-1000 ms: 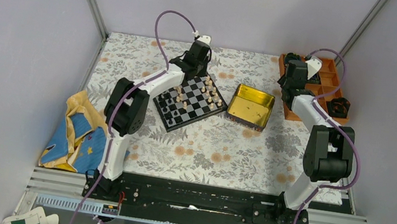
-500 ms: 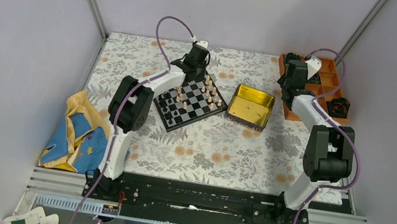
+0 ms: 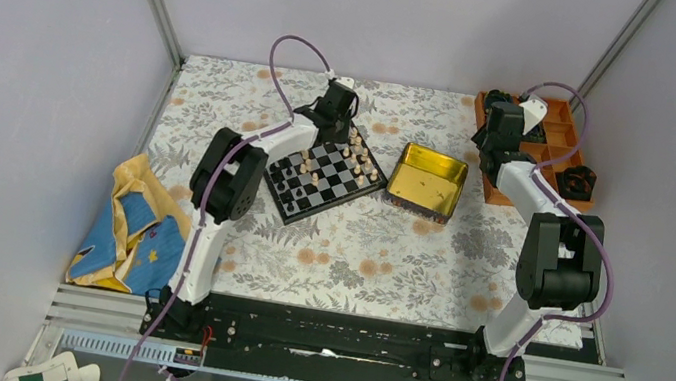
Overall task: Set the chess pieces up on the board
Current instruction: Place the chess piece on the chessboard.
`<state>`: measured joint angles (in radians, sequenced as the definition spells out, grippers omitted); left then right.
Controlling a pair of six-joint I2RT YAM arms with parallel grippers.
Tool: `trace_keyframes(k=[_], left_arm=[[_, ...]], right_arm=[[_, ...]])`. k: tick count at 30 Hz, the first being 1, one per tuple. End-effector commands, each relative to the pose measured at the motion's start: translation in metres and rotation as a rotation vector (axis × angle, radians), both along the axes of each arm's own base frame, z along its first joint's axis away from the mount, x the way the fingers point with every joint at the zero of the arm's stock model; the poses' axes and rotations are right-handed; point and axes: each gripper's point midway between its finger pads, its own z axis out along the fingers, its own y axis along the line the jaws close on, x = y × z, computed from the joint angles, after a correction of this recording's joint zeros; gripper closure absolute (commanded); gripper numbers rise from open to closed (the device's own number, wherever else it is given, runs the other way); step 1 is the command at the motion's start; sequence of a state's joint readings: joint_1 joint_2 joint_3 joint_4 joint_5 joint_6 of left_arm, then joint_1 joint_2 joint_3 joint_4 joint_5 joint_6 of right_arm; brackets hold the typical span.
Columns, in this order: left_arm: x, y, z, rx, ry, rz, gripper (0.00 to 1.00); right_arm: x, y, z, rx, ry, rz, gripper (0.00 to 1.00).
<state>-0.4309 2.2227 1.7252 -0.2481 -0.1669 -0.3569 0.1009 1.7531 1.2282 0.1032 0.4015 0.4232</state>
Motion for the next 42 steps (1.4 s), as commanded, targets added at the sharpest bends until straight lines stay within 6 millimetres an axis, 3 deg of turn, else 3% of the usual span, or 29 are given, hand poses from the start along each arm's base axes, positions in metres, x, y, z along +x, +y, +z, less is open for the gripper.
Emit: trace_keyframes(k=[1,14,24,28,32,42], left_arm=[[0.0,0.002,-0.013,-0.005,0.025,0.012,0.93],[0.002,0.0,-0.023,-0.011,0.04,0.007,0.89],[0.002,-0.003,-0.025,-0.021,0.046,-0.001,0.74],[0.002,-0.004,-0.025,-0.023,0.048,0.0,0.73],[0.003,-0.003,-0.022,-0.023,0.042,0.005,0.68],[0.008,0.0,-0.008,-0.016,0.012,0.021,0.67]], right_arm=[[0.014,-0.003,0.039,-0.004,-0.097,-0.007,0.54],[0.016,-0.003,0.036,-0.005,-0.088,-0.006,0.53],[0.017,-0.004,0.034,-0.007,-0.083,-0.007,0.53],[0.018,-0.003,0.034,-0.006,-0.083,-0.005,0.53],[0.018,-0.003,0.034,-0.006,-0.081,-0.003,0.53],[0.021,-0.002,0.037,-0.005,-0.086,0.001,0.53]])
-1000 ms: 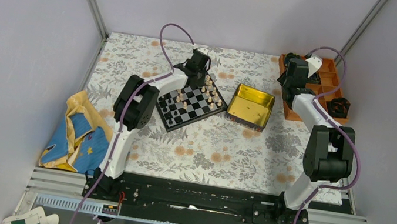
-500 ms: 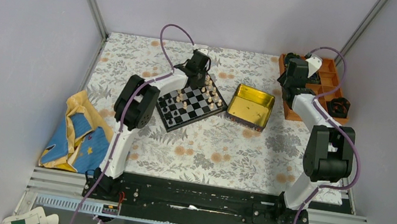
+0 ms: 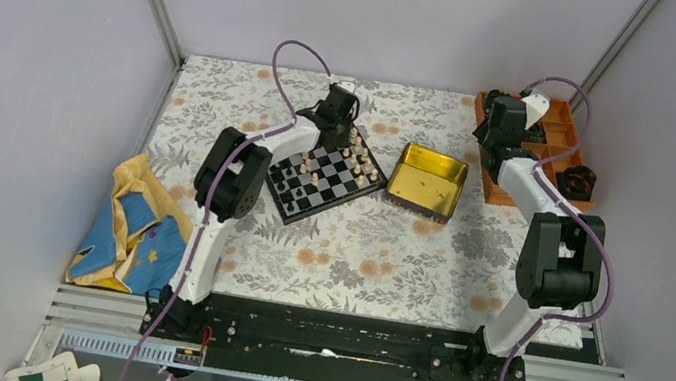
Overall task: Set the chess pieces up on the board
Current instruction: Place the chess piece on the chessboard, then pick up the storage box at the center of the board.
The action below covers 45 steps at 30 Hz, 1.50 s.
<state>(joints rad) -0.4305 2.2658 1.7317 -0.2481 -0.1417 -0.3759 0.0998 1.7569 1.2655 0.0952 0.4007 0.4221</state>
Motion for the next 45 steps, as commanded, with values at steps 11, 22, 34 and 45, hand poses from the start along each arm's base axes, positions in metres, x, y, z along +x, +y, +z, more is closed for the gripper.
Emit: trace_keyframes(k=[11,22,34,45], left_arm=[[0.017,0.013,0.042,0.013,-0.092,0.065,0.67],[0.022,0.03,0.1,0.016,-0.202,0.146,0.67],[0.009,0.034,0.16,-0.066,-0.298,0.182,0.67],[-0.008,0.031,0.165,-0.104,-0.291,0.156,0.67]], right_arm=[[0.014,0.0,0.028,-0.01,-0.063,0.019,0.53],[-0.001,0.007,0.018,-0.003,0.006,0.065,0.53],[-0.06,0.024,-0.021,0.03,0.134,0.115,0.53],[-0.094,0.05,-0.056,0.069,0.251,0.167,0.53]])
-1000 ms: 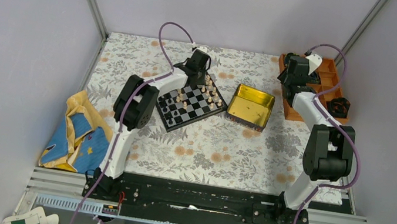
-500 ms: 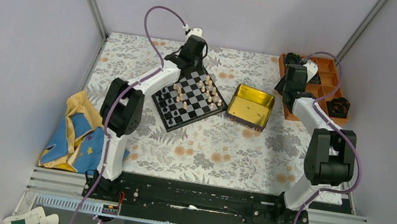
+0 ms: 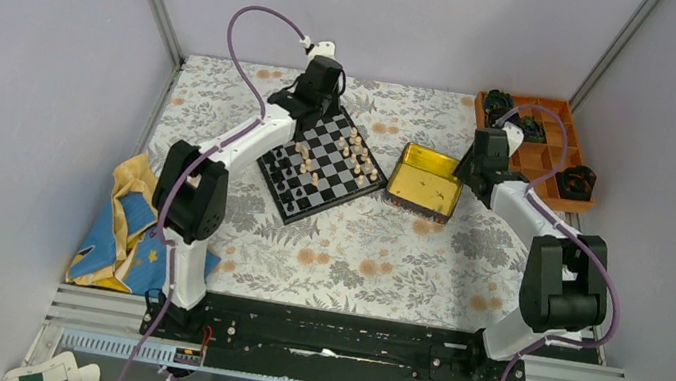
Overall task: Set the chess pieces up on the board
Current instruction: Pick up the storage box at the center of the board.
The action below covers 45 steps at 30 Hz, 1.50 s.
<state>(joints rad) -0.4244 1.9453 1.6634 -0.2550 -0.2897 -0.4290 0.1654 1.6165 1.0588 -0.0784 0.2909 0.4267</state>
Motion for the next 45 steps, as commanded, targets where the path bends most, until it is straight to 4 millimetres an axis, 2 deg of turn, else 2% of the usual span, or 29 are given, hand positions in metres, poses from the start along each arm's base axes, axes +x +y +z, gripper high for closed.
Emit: trace_keyframes(k=[1,11,18,26,36,45], left_arm=[[-0.003,-0.002,0.016,-0.042,-0.041,-0.005,0.67],[-0.016,-0.002,0.013,-0.048,-0.03,-0.025,0.67],[-0.02,-0.002,0.01,-0.052,-0.025,-0.031,0.67],[-0.022,-0.002,0.008,-0.054,-0.02,-0.033,0.67],[-0.024,0.002,0.01,-0.049,-0.025,-0.023,0.67],[-0.028,0.003,0.008,-0.054,-0.015,-0.014,0.67]], right_arm=[[-0.014,0.011,-0.002,0.038,0.017,0.008,0.53],[-0.031,0.008,-0.032,0.043,0.096,-0.021,0.54],[-0.033,0.008,-0.046,0.045,0.13,-0.03,0.61],[-0.033,0.005,-0.049,0.027,0.144,-0.037,0.74],[-0.039,-0.002,-0.044,-0.004,0.151,-0.047,1.0],[-0.053,-0.01,-0.023,-0.031,0.086,-0.042,1.0]])
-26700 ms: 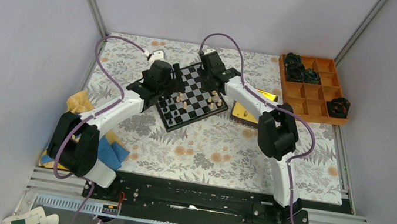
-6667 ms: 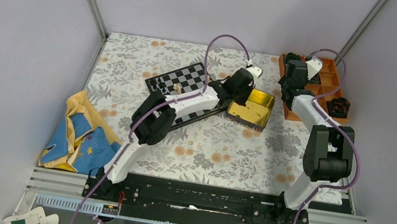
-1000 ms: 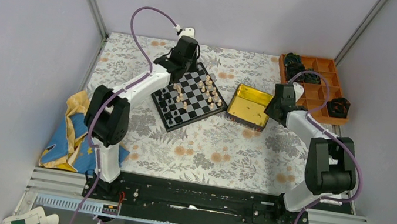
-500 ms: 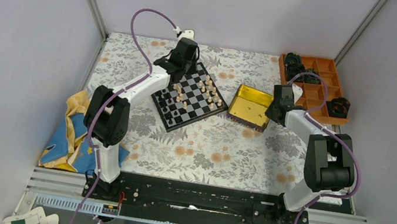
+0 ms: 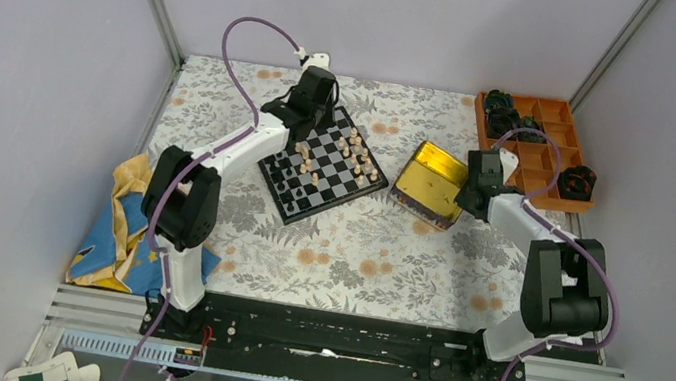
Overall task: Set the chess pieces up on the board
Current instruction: Pick up the storage box at the center of the board.
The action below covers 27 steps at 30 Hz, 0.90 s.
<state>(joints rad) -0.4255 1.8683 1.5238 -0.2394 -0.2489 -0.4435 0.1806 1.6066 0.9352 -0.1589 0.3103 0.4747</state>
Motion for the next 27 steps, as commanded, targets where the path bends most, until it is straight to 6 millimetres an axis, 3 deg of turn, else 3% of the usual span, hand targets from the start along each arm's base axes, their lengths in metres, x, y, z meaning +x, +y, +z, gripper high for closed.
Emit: trace_keyframes(k=[1,8,16,27], left_arm=[[0.0,0.0,0.026,-0.044,-0.065,0.019,0.67],[-0.003,-0.001,0.025,-0.049,-0.06,0.04,0.67],[-0.002,-0.016,0.025,-0.044,-0.071,0.053,0.67],[0.001,-0.025,0.023,-0.049,-0.066,0.064,0.67]], right_arm=[[-0.003,-0.005,0.032,-0.017,-0.11,-0.006,1.0],[-0.022,-0.002,0.059,0.033,-0.324,0.043,1.0],[-0.045,-0.001,0.087,0.08,-0.556,0.075,1.0],[-0.07,0.004,0.108,0.074,-0.706,0.155,1.0]])
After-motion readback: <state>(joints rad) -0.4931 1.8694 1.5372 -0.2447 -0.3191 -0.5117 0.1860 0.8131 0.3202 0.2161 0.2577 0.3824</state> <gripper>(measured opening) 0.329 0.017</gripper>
